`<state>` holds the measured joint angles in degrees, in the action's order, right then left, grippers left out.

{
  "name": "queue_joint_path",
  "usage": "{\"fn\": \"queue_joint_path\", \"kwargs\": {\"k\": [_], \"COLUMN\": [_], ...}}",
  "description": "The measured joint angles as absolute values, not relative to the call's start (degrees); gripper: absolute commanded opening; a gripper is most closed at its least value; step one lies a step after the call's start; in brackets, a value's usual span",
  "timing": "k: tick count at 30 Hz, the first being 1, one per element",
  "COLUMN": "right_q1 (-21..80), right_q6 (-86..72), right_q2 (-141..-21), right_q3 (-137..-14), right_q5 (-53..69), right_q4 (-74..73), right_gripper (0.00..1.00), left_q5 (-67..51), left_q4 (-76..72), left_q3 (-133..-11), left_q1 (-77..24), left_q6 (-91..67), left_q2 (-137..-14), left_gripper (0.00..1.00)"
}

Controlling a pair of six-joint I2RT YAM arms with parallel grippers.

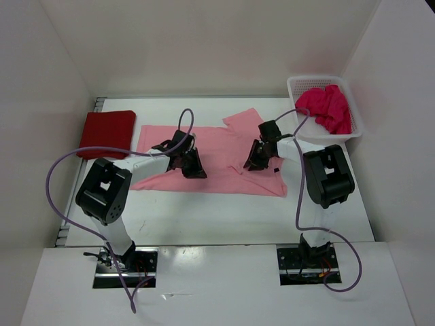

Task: Fold and stack the t-shirts
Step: Fold the flattened tshirt in 1/3 of the way

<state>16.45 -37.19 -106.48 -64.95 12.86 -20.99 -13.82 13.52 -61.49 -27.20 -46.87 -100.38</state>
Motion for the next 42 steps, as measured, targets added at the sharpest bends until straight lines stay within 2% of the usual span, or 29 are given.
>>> {"fn": "queue_joint_path", "kwargs": {"k": [2,4,7,12,19,21,22,23,24,28,30,32,35,42], "right_q1": [16.4,16.4,16.4,16.4,16.4,16.4,16.4,16.4,16.4,16.4,16.4,16.5,17.3,25.4], "right_q6": [-37.2,-37.1,-37.3,-37.5,-38.1,-38.3,-38.6,-39.0,-39.0,-39.1,-39.0,-38.7,-38.3,-37.8], "right_q2": [-107.2,-107.5,-108.3,-109.1,-114.8,-117.5,-118.9,-119.8,-120.3,-118.2,-113.9,-107.9,-100.8,-103.9], "right_q3": [-65.4,-65.7,-66.0,-67.6,-78.8,-83.0,-85.3,-86.7,-87.5,-86.5,-82.4,-76.5,-69.4,-64.8], "right_q5": [13.2,13.5,14.2,14.2,14.7,15.2,15.7,16.0,16.4,16.4,15.9,15.9,16.1,16.2], "right_q4": [-21.0,-20.9,-20.8,-21.4,-22.0,-22.2,-22.3,-22.1,-22.1,-21.9,-21.7,-21.3,-21.2,-21.0], "right_gripper": [0.35,0.22,0.1,0.07,0.06,0.13,0.28,0.34,0.37,0.39,0.3,0.12,0.01,0.0], "left_q5": [-13.8,-13.8,-13.8,-13.8,-13.6,-13.3,-13.2,-13.2,-13.2,-12.9,-12.3,-12.0,-11.5,-8.8], "left_q4": [12.8,12.6,12.6,12.3,12.4,12.7,12.9,13.1,13.5,14.8,15.5,15.9,16.6,19.5], "left_q3": [-61.1,-60.4,-59.5,-58.3,-57.2,-57.2,-57.2,-57.3,-57.3,-58.2,-59.3,-60.1,-60.1,-60.4], "left_q1": [-27.2,-27.2,-27.2,-27.2,-27.2,-27.2,-27.2,-27.2,-27.2,-27.2,-27.2,-26.6,-24.6,-16.4], "left_q6": [-46.9,-46.9,-46.9,-46.9,-46.9,-46.9,-46.9,-46.9,-46.9,-46.7,-46.6,-46.3,-44.9,-40.4], "left_q2": [-100.4,-100.4,-100.4,-100.4,-100.4,-100.4,-100.4,-100.4,-100.4,-100.4,-100.4,-100.2,-99.1,-98.5], "left_gripper": [0.13,0.13,0.13,0.14,0.14,0.14,0.14,0.14,0.14,0.14,0.14,0.14,0.14,0.13]}}
